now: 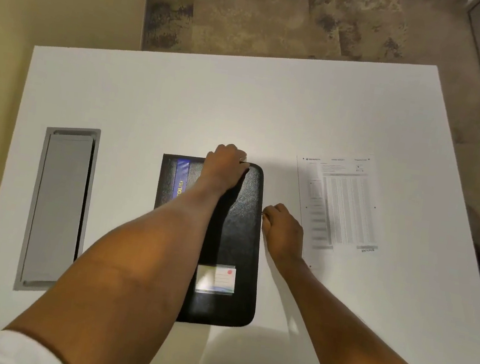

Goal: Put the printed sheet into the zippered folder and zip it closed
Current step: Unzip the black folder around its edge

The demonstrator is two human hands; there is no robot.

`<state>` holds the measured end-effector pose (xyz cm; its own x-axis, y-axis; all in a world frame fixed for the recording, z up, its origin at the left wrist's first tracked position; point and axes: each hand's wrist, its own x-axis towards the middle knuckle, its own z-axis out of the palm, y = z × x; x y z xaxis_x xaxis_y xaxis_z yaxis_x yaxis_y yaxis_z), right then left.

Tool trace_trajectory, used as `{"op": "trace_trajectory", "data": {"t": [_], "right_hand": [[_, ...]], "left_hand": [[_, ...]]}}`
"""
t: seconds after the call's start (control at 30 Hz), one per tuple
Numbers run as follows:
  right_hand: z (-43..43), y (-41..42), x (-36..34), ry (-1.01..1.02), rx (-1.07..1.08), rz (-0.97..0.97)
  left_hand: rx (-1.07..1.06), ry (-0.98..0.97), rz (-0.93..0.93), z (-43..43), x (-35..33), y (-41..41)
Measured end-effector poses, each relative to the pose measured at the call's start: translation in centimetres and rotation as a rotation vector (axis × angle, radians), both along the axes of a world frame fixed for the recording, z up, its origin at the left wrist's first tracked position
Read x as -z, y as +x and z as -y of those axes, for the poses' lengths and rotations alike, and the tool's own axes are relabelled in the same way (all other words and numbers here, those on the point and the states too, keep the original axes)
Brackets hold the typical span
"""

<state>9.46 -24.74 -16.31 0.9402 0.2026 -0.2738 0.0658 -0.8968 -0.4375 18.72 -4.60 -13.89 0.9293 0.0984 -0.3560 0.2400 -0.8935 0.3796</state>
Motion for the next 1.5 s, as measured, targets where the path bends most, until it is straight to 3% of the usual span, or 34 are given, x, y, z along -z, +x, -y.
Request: {"op": "trace_trajectory", "data": {"t": [0.47, 0.73, 1.3, 1.5], "right_hand": [[0.4, 0.2, 0.9, 0.032, -0.009, 0.036], [2.3, -1.4, 0.6, 0.025, -0.087, 0.041], [6.4, -13.8, 0.1, 0.015, 0.047, -0.091], [6.7, -18.7, 0.0, 0.053, 0.100, -0.045]], "left_hand": [[-0.035, -0.138, -0.106, 0.4, -0.3, 2.4], [-0.168, -0.218, -0.117, -0.9, 0.4, 2.9], [-0.291, -0.331, -0.023, -3.1, 1.6, 3.5], [-0.336, -0.319, -0.009, -3.1, 2.2, 3.5]]}}
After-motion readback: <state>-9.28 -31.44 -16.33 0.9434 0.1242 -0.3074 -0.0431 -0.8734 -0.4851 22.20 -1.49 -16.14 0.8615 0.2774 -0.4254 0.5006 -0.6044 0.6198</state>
